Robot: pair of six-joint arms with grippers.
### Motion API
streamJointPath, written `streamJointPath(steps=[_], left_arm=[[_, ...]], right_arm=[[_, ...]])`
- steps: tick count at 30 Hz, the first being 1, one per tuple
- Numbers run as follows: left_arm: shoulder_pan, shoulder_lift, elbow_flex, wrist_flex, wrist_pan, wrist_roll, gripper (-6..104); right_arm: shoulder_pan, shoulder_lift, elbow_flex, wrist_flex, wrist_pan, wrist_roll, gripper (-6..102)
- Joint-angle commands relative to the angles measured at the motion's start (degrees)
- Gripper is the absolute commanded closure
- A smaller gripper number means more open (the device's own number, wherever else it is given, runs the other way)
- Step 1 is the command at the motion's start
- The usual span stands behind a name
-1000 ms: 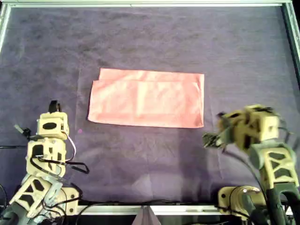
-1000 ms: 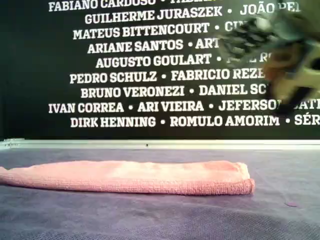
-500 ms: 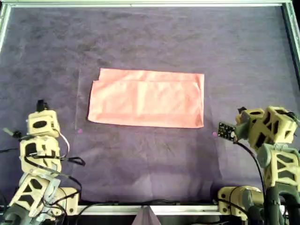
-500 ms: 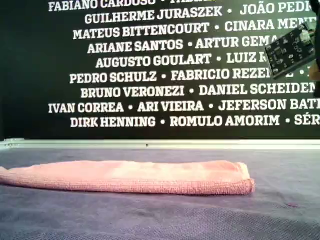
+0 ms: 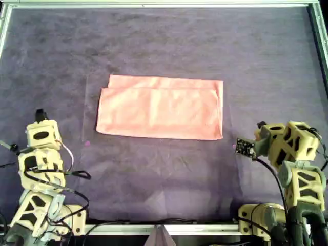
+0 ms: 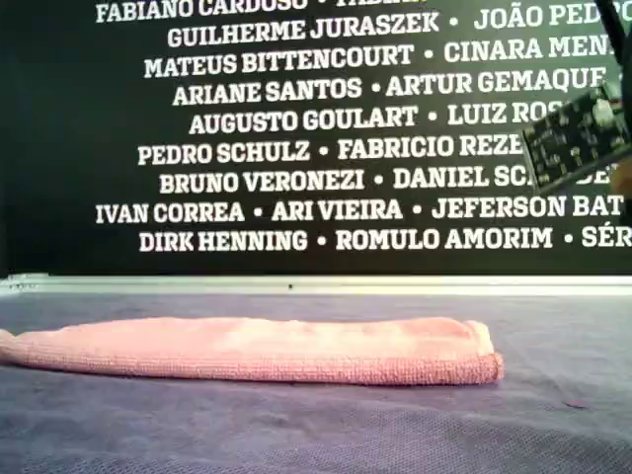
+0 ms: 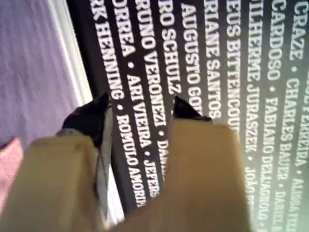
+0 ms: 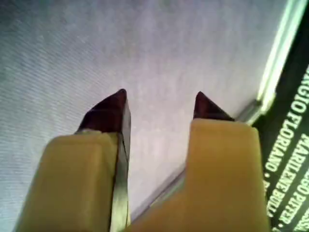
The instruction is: Fold a cloth
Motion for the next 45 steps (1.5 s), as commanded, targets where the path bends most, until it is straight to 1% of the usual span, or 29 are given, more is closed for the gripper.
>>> streamJointPath(steps=[1,4,6,10,11,13,18,24,32,38,45], left_arm=[[1.8,0.9,-1.0,2.9,0.4,-0.5,53],[1.8,0.9,-1.0,9.1,0.5,-0.8,53],[1.8,0.9,-1.0,11.7,0.5,-0.8,52],[1.8,0.8,-1.0,12.5,0.5,-0.8,52],[1.8,0.7,-1.0,12.6,0.5,-0.8,52],[1.8,0.6,-1.0,12.7,0.5,-0.8,52],[1.8,0.4,-1.0,13.2,0.5,-0.8,52],[1.8,0.5,-1.0,13.2,0.5,-0.8,52],[1.8,0.5,-1.0,13.2,0.5,-0.8,52],[1.8,0.5,-1.0,13.2,0.5,-0.8,52],[1.8,0.6,-1.0,13.2,0.5,-0.8,52]], right_arm=[[-0.4,1.4,-2.6,-3.9,-0.5,0.26,41],[0.8,-2.1,-2.3,-6.1,-0.5,0.18,41],[3.6,-7.1,-3.1,-7.6,-0.5,0.09,41],[10.5,-20.5,-10.4,-7.4,-0.3,0.35,41],[12.2,-24.1,-12.5,-7.4,0.3,0.70,40],[14.7,-29.4,-15.9,-7.3,0.2,1.05,38],[17.6,-34.8,-18.4,-7.3,-0.5,1.14,33],[21.7,-37.6,-18.5,-7.2,-0.5,1.14,33],[23.8,-38.6,-21.2,-7.3,-0.5,1.23,33],[23.8,-48.9,-25.9,-7.3,-0.5,1.23,33],[23.8,-51.9,-29.4,-7.3,-0.5,1.23,34]])
